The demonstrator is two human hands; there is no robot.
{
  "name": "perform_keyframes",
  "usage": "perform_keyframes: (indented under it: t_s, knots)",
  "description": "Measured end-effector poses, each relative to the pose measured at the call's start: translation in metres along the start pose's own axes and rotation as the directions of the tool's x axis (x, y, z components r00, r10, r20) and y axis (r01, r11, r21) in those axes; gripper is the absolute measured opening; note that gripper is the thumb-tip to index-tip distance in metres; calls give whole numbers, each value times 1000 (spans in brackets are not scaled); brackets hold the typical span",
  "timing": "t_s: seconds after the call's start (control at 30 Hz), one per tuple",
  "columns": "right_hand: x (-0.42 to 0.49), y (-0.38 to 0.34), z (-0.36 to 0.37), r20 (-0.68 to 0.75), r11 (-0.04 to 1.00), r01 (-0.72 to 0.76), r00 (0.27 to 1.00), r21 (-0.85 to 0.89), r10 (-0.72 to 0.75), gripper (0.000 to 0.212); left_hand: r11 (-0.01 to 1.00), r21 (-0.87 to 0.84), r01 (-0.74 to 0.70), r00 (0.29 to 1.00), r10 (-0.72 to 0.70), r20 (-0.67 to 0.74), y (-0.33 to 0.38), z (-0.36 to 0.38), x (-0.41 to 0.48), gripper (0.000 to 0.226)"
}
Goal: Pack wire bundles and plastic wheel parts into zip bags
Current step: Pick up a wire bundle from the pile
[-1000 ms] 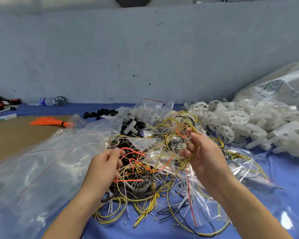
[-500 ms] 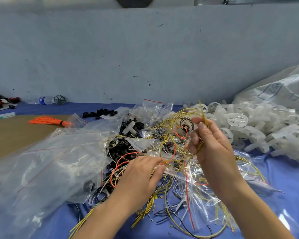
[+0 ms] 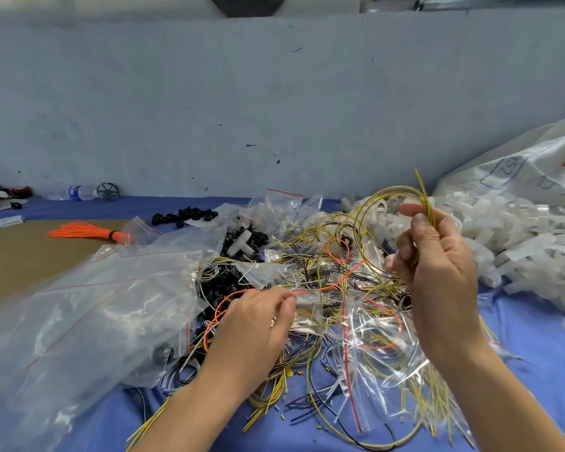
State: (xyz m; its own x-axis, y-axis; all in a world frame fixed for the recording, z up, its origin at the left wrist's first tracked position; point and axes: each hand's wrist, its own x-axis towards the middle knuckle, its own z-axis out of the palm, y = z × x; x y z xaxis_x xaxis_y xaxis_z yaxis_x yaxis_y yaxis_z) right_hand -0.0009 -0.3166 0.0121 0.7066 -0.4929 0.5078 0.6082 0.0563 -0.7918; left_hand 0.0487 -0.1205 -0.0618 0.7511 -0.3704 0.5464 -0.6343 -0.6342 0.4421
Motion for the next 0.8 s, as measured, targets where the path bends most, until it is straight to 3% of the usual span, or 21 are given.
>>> perform_keyframes:
  t_s: [0.1, 0.27, 0.4, 0.47, 0.53, 0.7, 0.8]
  knots:
    - [-3, 0, 4, 49, 996, -50, 998, 76, 46, 23, 998, -44, -34, 998, 32, -53, 7, 0, 6, 30]
    - [-8, 10, 13, 75, 926, -230, 973, 299, 218, 23, 996, 18, -83, 989, 80, 127, 5, 15, 9, 50]
    - [-12, 19, 19, 140, 823, -367, 930, 435, 341, 19, 980, -196, -39, 974, 80, 211, 7, 25, 10, 42]
    - [-12, 22, 22, 166, 760, -427, 902, 490, 399, 20, 892, -443, 88, 971, 23, 238, 15, 26, 13, 33]
    - [-13, 24, 23, 169, 699, -467, 875, 542, 453, 20, 714, -670, 202, 961, -13, 276, 26, 24, 16, 25]
    - [-12, 29, 21, 128, 610, -490, 833, 623, 538, 17, 475, -809, 345, 934, -90, 345, 30, 19, 15, 17]
    - [-11, 33, 21, 93, 591, -467, 829, 657, 551, 17, 432, -814, 389, 915, -79, 395, 30, 20, 14, 20]
